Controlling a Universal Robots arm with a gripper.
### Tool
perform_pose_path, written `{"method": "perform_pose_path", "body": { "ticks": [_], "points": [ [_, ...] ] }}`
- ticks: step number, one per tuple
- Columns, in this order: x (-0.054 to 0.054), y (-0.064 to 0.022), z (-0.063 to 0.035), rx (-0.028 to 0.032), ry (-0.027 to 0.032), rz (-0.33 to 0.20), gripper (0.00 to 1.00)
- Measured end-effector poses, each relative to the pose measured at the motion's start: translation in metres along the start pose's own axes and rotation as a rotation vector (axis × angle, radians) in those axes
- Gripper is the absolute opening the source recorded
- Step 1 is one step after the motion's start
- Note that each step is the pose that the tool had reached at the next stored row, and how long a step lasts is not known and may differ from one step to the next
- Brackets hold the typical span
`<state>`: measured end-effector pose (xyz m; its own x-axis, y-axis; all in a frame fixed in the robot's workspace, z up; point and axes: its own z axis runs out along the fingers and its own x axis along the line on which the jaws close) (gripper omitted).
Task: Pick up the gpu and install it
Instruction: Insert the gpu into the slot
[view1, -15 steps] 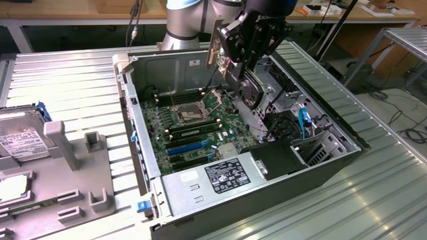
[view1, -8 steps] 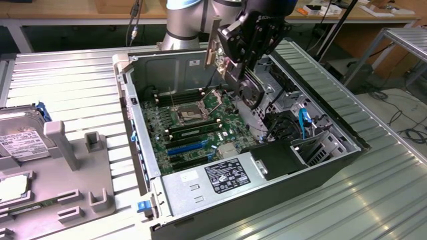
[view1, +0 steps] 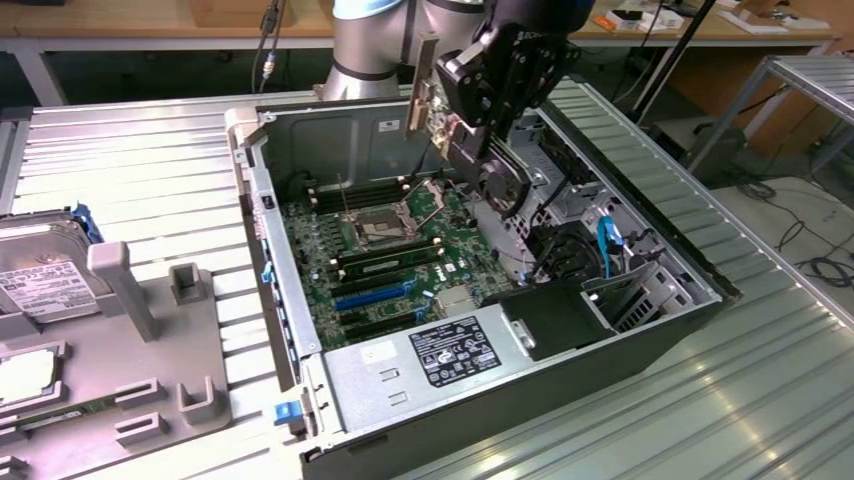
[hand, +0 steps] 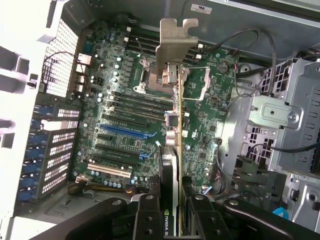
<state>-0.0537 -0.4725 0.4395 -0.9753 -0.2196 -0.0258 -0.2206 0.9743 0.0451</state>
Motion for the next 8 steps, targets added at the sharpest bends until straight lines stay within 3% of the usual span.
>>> {"method": "perform_pose_path", "body": {
  "ticks": [8],
  "points": [
    [0.0000, 0.0000, 0.0000, -0.0013, 0.0022, -0.051, 0.27]
  ]
}}
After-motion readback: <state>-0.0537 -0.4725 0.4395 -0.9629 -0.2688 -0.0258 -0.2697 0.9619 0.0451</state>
